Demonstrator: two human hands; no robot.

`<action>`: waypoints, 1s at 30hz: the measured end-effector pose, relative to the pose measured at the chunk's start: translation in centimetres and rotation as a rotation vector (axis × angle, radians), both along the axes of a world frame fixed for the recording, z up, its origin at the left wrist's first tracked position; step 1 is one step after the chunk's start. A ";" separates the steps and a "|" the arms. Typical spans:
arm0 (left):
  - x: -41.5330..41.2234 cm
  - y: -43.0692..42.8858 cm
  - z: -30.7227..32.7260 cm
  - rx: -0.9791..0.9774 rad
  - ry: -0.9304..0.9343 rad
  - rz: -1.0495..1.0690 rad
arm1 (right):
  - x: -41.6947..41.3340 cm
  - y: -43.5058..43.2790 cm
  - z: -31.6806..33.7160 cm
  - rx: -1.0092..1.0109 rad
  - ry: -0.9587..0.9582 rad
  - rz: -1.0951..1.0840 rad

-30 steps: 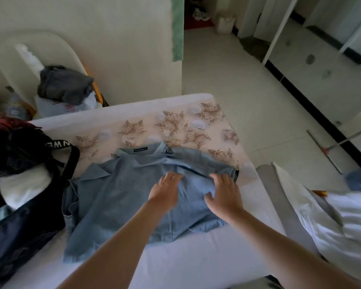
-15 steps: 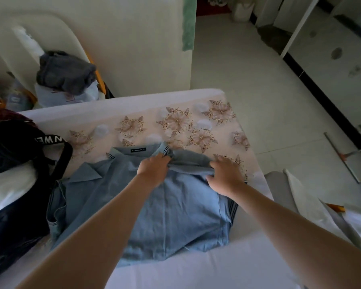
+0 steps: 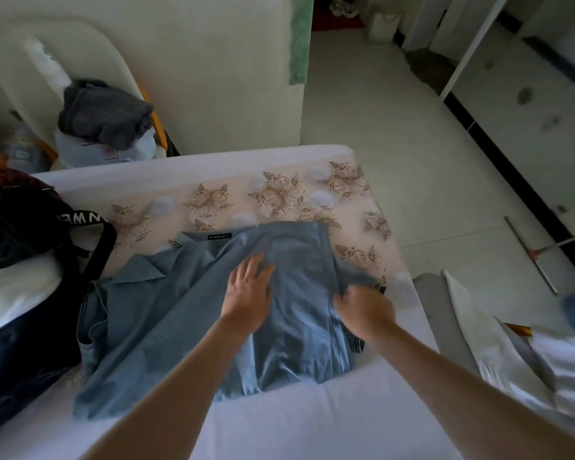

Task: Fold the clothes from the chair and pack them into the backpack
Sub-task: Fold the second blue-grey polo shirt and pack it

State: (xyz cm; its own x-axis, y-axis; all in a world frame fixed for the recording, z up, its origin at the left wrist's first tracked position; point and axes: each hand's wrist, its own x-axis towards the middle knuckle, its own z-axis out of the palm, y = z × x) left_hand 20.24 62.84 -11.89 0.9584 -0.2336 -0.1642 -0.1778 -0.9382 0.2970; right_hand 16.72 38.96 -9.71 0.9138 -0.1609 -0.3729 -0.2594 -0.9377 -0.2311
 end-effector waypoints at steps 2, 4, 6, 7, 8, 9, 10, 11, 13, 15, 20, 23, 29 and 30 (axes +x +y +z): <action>-2.7 -0.4 -0.7 -0.039 0.007 -0.039 | -3.1 0.4 -0.2 -0.077 0.118 0.011; -5.1 -0.8 -1.1 -0.065 0.027 -0.076 | -5.1 1.1 -0.7 -0.065 0.138 -0.006; -7.0 -0.8 -1.5 -0.030 -0.004 -0.127 | -6.5 1.8 -1.0 0.098 0.097 -0.093; -7.9 -0.7 -1.7 -0.004 -0.019 -0.142 | -6.9 1.9 -1.2 0.191 0.056 -0.163; -8.7 -0.6 -1.9 0.026 -0.021 -0.150 | -7.1 1.8 -1.2 0.240 0.002 -0.221; -9.5 -0.4 -2.1 0.061 -0.008 -0.157 | -7.3 1.5 -1.0 0.242 -0.041 -0.248; -10.3 0.0 -2.3 0.086 0.014 -0.170 | -7.5 1.1 -0.9 0.198 -0.052 -0.249; -11.1 0.3 -2.6 0.101 0.035 -0.190 | -7.8 0.5 -0.8 0.128 -0.040 -0.230; -12.6 1.2 -3.1 0.121 0.077 -0.271 | -8.3 -0.6 -0.7 -0.053 -0.022 -0.152; -13.6 1.7 -3.0 0.145 0.073 -0.340 | -8.8 -0.8 -0.5 -0.220 -0.081 -0.086; -15.3 4.4 -3.2 0.150 0.134 -0.279 | -10.4 2.5 -0.9 -0.020 -0.302 0.364; -16.3 7.0 -3.0 0.193 0.187 -0.308 | -11.7 5.4 -0.7 0.076 -0.071 0.645; -17.8 11.3 -0.3 -0.022 0.045 0.024 | -11.9 6.5 -0.2 -0.036 0.070 0.509; -18.2 12.4 -0.2 -0.029 -0.008 0.127 | -11.8 7.2 0.0 -0.054 0.071 0.513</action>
State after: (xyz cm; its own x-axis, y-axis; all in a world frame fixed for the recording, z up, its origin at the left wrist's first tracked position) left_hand 2.08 75.25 -12.07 0.9819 -0.1145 -0.1511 -0.0604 -0.9445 0.3229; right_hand 4.93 46.13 -9.76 0.8527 0.2804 -0.4407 0.2236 -0.9584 -0.1772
